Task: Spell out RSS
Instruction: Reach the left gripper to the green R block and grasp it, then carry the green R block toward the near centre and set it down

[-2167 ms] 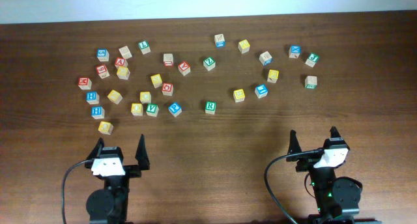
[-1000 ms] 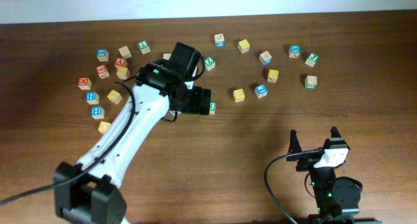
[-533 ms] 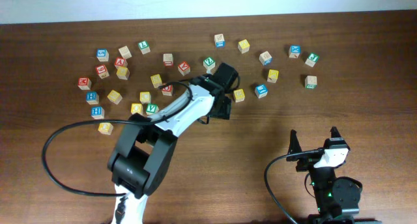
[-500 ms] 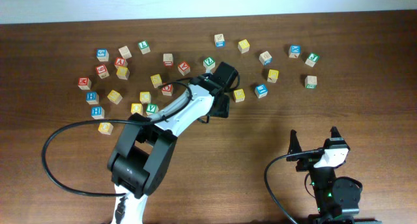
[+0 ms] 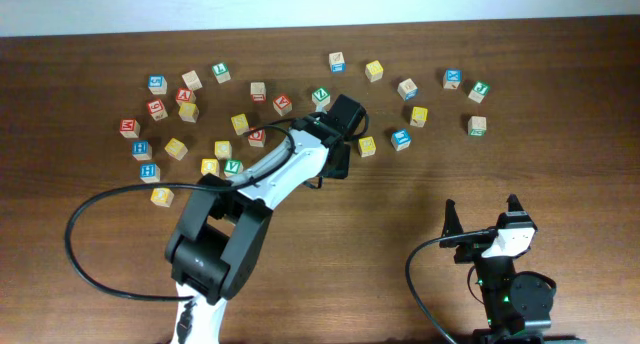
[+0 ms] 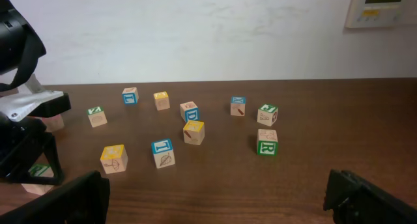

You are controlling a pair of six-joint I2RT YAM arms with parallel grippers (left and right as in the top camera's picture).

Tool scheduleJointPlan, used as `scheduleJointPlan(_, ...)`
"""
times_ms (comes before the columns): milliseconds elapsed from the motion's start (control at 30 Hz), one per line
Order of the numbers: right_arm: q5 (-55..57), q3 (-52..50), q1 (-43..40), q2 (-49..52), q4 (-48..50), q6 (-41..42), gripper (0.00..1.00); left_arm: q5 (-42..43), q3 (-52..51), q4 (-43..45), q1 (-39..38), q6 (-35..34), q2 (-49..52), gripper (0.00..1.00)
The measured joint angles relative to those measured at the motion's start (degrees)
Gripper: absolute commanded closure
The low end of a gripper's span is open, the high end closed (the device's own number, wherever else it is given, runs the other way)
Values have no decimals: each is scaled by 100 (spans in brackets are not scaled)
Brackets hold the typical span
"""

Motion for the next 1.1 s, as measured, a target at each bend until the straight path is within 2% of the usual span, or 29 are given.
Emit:
scheduleJointPlan(67, 0, 0, 0, 0, -2, 4, 2, -17, 0, 2, 0, -17, 72, 65)
scheduleJointPlan(100, 2, 0, 0, 0, 0, 0, 2, -22, 7, 17, 0, -20, 144, 71)
scheduleJointPlan(167, 0, 0, 0, 0, 0, 2, 2, -17, 22, 20, 0, -20, 157, 71)
scheduleJointPlan(300, 0, 0, 0, 0, 0, -4, 2, 203, 162, -177, 0, -22, 177, 78)
scheduleJointPlan(333, 0, 0, 0, 0, -2, 4, 2, 271, 293, -345, 0, -22, 188, 85)
scheduleJointPlan(367, 0, 0, 0, 0, -2, 0, 2, 319, 409, -522, 0, -20, 190, 87)
scheduleJointPlan(467, 0, 0, 0, 0, -2, 2, 2, 492, 1036, -1757, 0, -24, 234, 87)
scheduleJointPlan(533, 0, 0, 0, 0, -2, -2, 2, 621, 1495, -2529, 52, -22, 254, 92)
scheduleJointPlan(600, 0, 0, 0, 0, 0, 0, 2, 793, 2039, -3252, 291, -22, 297, 91)
scheduleJointPlan(733, 0, 0, 0, 0, 0, 2, 2, 979, 3036, -4564, 1534, 2, -20, 82)
scheduleJointPlan(867, 0, 0, 0, 0, -2, 2, 2, 1104, 3119, -5346, 2249, 197, -1027, 85)
scheduleJointPlan(933, 0, 0, 0, 0, -2, 0, 2, 1314, 2981, -5431, 2164, 378, -1311, 86)
scheduleJointPlan(1000, 0, 0, 0, 0, 0, 0, 2, 1451, 2081, -5171, 1775, 466, -1292, 85)
scheduleJointPlan(1067, 0, 0, 0, 11, -7, 0, 2, 1537, 920, -4354, 1401, 448, -1272, 85)
scheduleJointPlan(1100, 0, 0, 0, 17, -4, 0, 2, 1554, 337, -3971, 1257, 380, -1235, 82)
